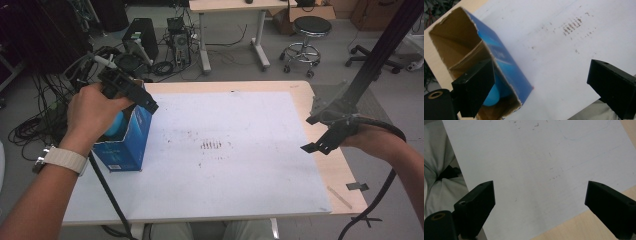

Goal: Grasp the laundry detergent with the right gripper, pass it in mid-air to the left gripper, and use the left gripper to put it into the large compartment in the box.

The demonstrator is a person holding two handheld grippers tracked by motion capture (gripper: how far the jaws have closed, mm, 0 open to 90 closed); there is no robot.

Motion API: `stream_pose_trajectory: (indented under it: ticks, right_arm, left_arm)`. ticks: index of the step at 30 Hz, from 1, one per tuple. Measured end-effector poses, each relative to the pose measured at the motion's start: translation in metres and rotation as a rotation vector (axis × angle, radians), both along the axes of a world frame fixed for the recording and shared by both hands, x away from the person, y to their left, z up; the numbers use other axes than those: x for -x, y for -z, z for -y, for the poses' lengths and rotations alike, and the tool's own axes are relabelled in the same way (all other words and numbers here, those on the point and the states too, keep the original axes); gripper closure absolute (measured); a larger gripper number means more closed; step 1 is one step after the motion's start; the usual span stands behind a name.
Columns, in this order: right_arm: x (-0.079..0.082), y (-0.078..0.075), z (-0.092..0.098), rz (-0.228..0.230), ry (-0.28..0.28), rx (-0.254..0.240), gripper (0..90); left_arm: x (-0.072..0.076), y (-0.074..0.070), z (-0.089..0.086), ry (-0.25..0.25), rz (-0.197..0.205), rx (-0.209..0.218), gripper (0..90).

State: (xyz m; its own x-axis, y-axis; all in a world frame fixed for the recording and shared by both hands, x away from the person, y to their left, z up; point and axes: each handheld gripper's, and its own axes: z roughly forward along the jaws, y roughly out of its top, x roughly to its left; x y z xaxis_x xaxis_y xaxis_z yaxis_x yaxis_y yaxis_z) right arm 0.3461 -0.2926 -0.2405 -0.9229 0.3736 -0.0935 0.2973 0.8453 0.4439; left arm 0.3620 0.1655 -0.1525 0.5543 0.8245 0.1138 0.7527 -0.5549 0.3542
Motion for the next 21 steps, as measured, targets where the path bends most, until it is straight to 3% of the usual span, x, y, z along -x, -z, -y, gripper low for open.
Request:
stream_pose_trajectory:
  ticks: [17, 21]
  right_arm:
    - [-0.007, -0.002, -0.012, -0.007, -0.015, -0.001, 9.1]
    - [-0.009, -0.003, -0.013, -0.007, -0.016, 0.000, 9.1]
  left_arm:
    - [-0.017, 0.002, 0.045, 0.161, -0.021, -0.024, 7.4]
    - [-0.021, 0.003, 0.051, 0.187, -0.007, -0.021, 7.5]
